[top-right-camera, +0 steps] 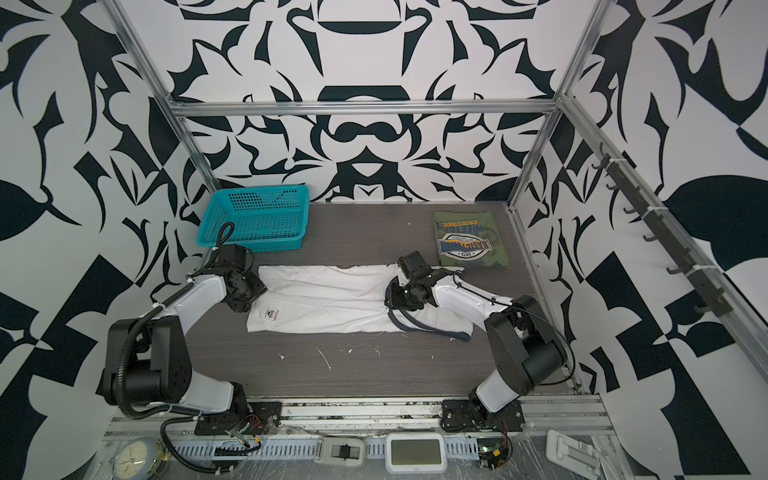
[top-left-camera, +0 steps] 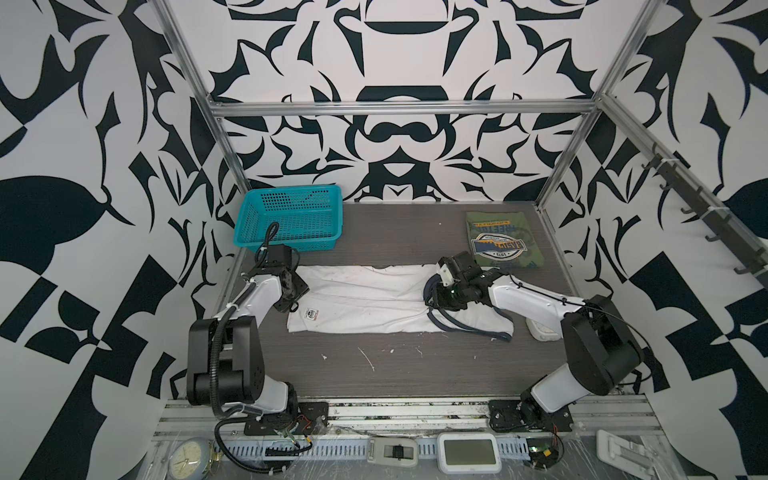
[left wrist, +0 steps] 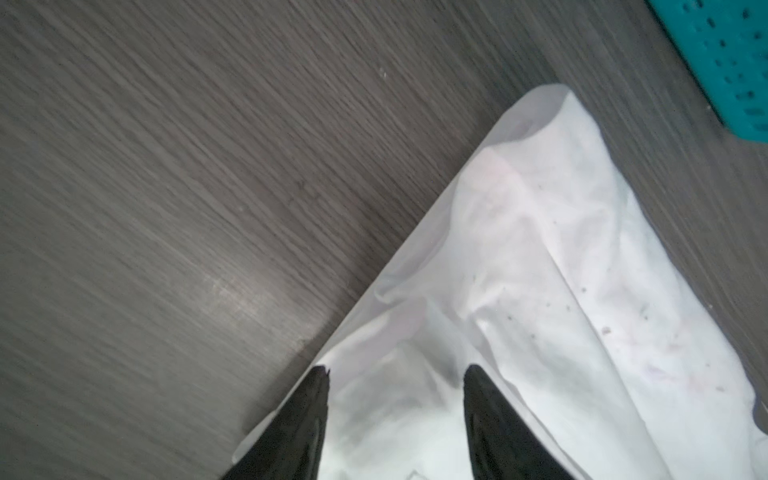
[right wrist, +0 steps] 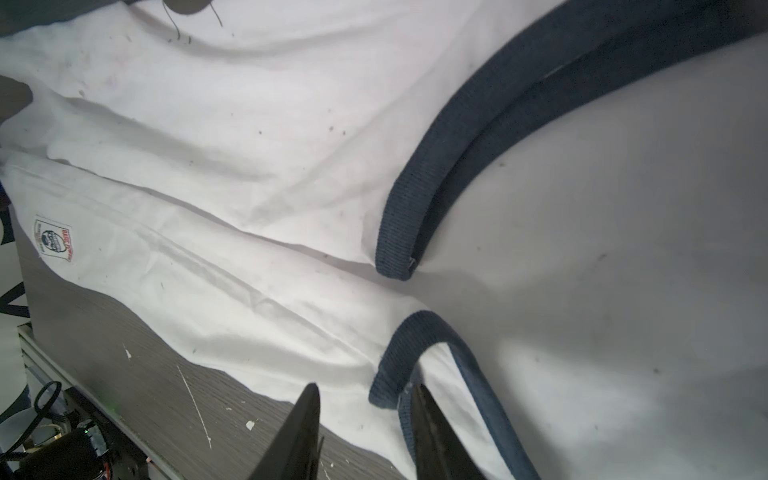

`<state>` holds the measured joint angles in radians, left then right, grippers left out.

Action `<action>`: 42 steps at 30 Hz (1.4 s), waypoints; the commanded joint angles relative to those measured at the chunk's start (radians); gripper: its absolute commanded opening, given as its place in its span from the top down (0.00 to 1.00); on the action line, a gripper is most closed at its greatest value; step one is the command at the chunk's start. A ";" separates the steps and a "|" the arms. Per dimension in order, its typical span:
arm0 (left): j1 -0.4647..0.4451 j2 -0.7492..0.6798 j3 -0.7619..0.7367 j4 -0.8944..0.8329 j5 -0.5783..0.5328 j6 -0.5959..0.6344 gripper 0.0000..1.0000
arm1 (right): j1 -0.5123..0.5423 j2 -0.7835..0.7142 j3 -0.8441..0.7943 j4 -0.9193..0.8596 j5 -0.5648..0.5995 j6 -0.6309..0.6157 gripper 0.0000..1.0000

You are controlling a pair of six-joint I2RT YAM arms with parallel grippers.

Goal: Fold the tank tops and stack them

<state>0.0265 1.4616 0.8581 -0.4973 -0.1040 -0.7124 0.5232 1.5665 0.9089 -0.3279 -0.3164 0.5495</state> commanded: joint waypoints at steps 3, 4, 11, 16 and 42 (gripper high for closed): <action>-0.004 0.017 -0.020 0.059 0.049 0.007 0.53 | 0.001 0.020 -0.008 0.046 -0.011 0.001 0.62; -0.005 0.034 -0.014 0.062 0.054 0.011 0.58 | 0.000 0.027 -0.004 0.047 -0.009 0.002 0.62; -0.005 0.069 0.013 0.063 0.049 0.010 0.85 | 0.004 0.052 0.017 0.069 -0.020 0.004 0.67; -0.005 0.037 0.020 0.037 0.025 0.007 0.94 | 0.022 0.085 0.044 0.075 -0.029 0.001 0.68; 0.006 0.082 0.076 -0.065 -0.134 -0.008 1.00 | 0.010 0.179 0.193 0.025 0.025 0.014 0.95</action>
<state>0.0280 1.5116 0.8886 -0.5472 -0.2073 -0.7345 0.5423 1.7290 1.0470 -0.2901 -0.3107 0.5724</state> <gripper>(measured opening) 0.053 0.071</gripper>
